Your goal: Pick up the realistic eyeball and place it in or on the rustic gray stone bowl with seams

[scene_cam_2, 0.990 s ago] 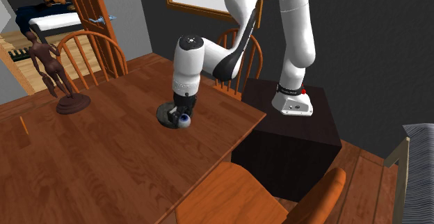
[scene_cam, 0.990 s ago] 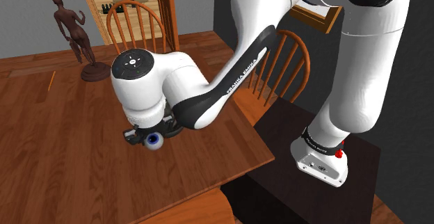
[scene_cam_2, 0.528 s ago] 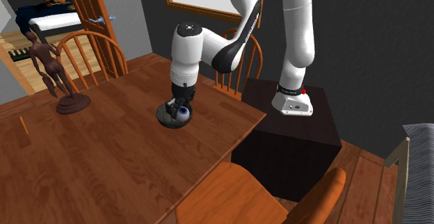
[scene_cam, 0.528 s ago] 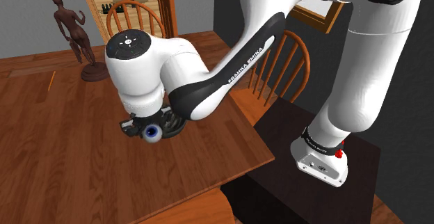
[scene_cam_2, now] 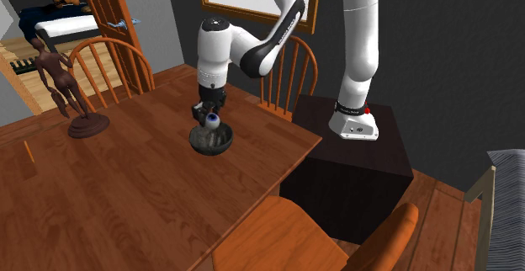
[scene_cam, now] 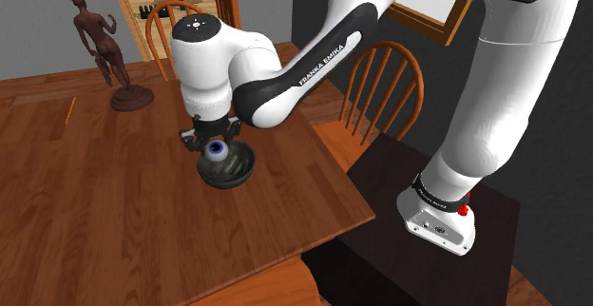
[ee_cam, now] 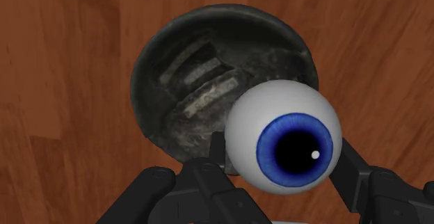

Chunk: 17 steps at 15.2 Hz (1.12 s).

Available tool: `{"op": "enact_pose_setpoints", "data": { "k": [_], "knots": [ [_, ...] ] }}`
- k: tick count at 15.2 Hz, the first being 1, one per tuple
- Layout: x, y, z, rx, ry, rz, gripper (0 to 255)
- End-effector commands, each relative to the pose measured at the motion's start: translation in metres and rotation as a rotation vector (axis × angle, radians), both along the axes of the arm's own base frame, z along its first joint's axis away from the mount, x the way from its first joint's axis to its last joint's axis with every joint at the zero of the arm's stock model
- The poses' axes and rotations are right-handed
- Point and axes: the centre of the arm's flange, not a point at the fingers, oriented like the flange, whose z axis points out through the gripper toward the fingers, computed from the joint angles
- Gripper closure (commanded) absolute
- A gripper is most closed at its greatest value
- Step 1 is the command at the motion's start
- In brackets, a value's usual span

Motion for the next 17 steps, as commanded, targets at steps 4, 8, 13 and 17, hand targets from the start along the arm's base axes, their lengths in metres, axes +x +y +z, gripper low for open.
{"op": "enact_pose_setpoints", "data": {
  "k": [4, 8, 13, 17],
  "knots": [
    [0.031, -0.039, -0.002, 0.000, 0.000, 0.002, 255],
    [0.031, -0.039, -0.023, 0.000, 0.000, 0.002, 255],
    [0.031, -0.039, -0.050, 0.000, 0.000, 0.002, 255],
    [0.031, -0.039, -0.071, 0.000, 0.000, 0.002, 255]
  ]
}}
